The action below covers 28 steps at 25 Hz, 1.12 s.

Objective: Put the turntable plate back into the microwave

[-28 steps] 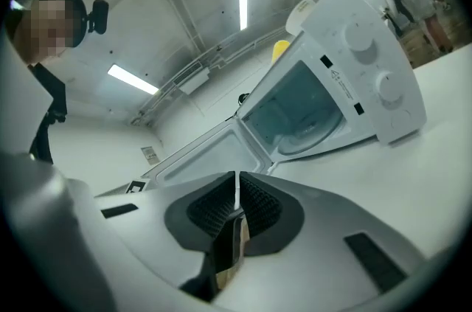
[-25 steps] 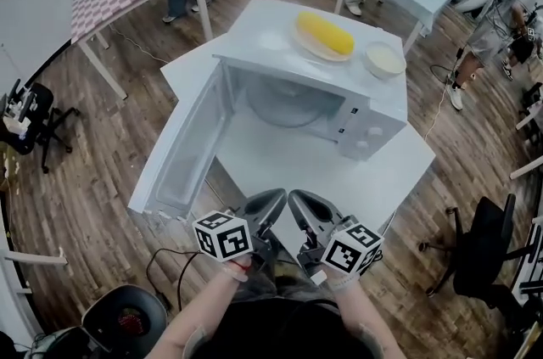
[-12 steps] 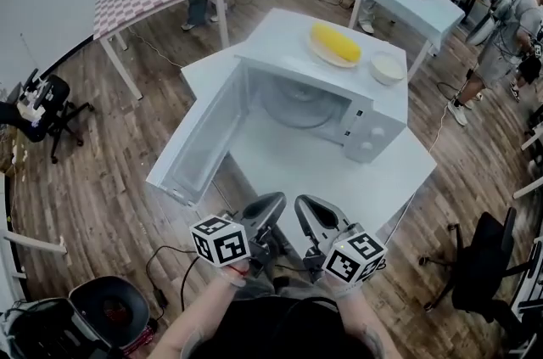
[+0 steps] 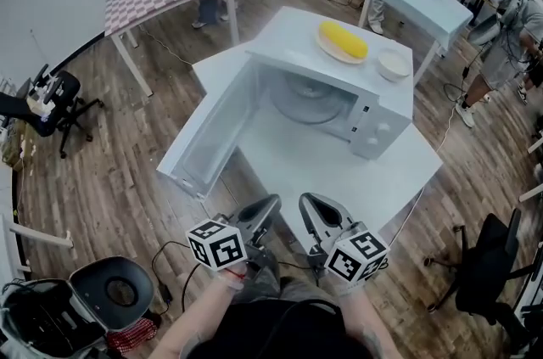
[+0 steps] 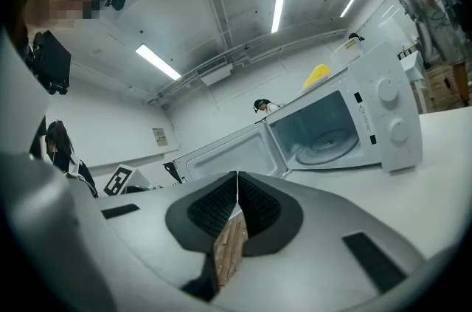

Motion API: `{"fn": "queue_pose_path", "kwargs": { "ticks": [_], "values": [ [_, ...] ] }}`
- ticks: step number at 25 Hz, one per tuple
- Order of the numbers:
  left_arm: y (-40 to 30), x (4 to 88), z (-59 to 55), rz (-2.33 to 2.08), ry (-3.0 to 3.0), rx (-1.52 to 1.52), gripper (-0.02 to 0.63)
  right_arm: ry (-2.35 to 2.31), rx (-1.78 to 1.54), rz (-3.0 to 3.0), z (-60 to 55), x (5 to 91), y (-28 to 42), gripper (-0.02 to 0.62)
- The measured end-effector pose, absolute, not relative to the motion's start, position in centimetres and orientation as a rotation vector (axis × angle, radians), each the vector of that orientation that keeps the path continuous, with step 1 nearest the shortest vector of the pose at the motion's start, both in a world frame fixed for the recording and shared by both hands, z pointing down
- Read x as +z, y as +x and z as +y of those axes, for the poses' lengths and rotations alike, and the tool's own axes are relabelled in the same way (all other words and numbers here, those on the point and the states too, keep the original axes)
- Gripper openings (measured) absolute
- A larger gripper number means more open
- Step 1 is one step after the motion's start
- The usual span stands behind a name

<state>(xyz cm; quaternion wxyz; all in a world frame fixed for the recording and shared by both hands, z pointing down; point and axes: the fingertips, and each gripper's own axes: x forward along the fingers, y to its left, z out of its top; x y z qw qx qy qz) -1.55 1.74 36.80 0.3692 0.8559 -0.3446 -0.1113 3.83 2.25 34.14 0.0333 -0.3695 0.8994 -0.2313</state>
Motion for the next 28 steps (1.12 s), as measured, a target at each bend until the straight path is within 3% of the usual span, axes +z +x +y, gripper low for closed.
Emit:
{"fn": "queue_pose_path", "kwargs": {
  "ticks": [28],
  "values": [
    [-1.9,37.8,2.7,-0.706,2.204,-0.178,0.012,-1.377,-0.74,2.677,4.5,34.7,2.9,0.025]
  ]
}}
